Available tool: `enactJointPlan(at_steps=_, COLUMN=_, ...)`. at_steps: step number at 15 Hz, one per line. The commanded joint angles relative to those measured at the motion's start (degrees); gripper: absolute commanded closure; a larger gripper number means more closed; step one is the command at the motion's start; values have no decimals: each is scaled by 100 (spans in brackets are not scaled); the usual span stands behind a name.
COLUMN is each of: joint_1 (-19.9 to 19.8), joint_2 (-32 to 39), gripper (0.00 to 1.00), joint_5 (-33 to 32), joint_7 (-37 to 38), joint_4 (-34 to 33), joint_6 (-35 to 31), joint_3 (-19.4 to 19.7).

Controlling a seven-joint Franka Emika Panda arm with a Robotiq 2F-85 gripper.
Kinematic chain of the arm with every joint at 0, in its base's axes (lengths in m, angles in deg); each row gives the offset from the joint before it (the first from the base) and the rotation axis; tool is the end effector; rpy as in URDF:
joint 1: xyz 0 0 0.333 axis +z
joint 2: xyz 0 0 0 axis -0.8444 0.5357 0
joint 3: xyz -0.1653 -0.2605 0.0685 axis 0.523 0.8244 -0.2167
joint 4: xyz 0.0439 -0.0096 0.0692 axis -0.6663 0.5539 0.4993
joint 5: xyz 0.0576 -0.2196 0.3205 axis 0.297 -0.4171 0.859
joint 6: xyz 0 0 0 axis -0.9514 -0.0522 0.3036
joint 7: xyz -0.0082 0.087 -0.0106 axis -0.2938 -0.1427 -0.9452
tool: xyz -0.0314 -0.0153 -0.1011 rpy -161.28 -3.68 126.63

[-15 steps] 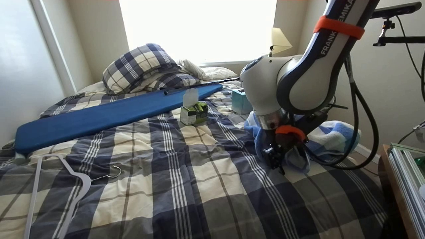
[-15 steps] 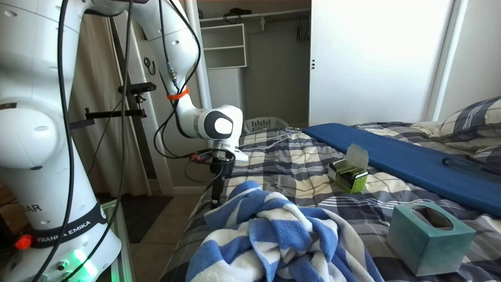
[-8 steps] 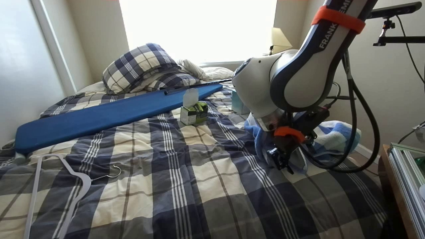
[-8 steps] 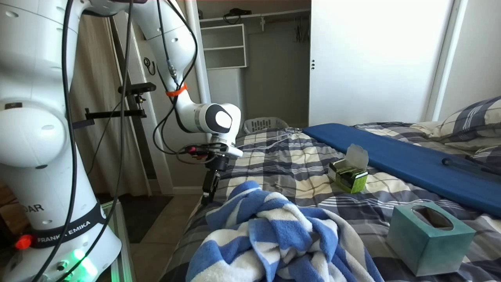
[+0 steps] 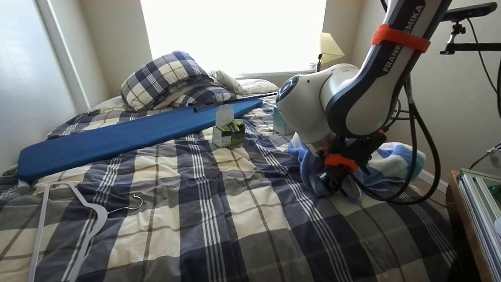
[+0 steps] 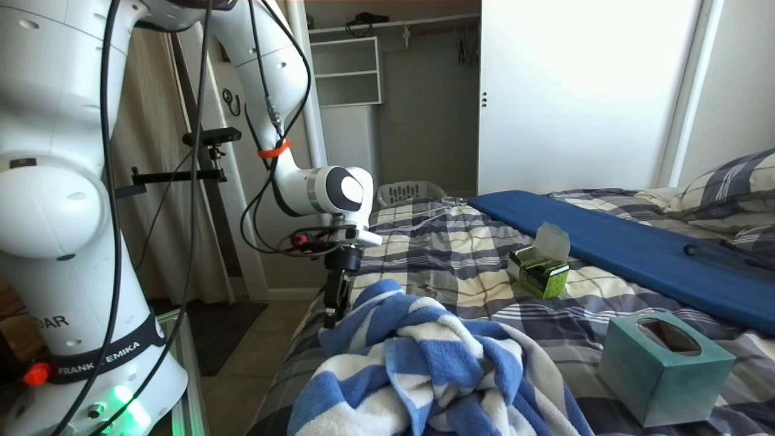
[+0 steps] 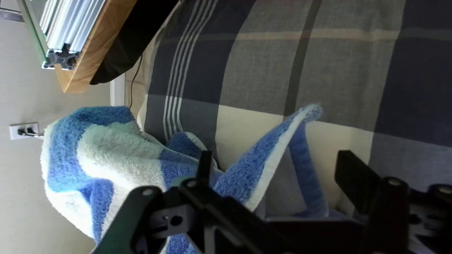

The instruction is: Pick up the blue and white striped towel and move it to the left of the bed

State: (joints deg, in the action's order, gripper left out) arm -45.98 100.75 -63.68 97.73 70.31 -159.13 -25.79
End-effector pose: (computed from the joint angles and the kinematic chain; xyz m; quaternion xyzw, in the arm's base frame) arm 0.4124 0.0303 0.1163 0.8910 -0.3142 -0.1648 0.2832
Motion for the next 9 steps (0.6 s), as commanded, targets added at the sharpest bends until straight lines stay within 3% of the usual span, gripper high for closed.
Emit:
enactJointPlan(at_steps=1, joint_1=21, joint_2=221, gripper=41, joint_5=-81, joint_7=130, joint_4=-149, joint_6=-100, joint_3=-7)
enactJointPlan(at_steps=9, joint_1=40, joint_2=98, gripper=98, joint_5=174, joint_7=-54, joint_4=-141, joint_6=97, joint_3=-210)
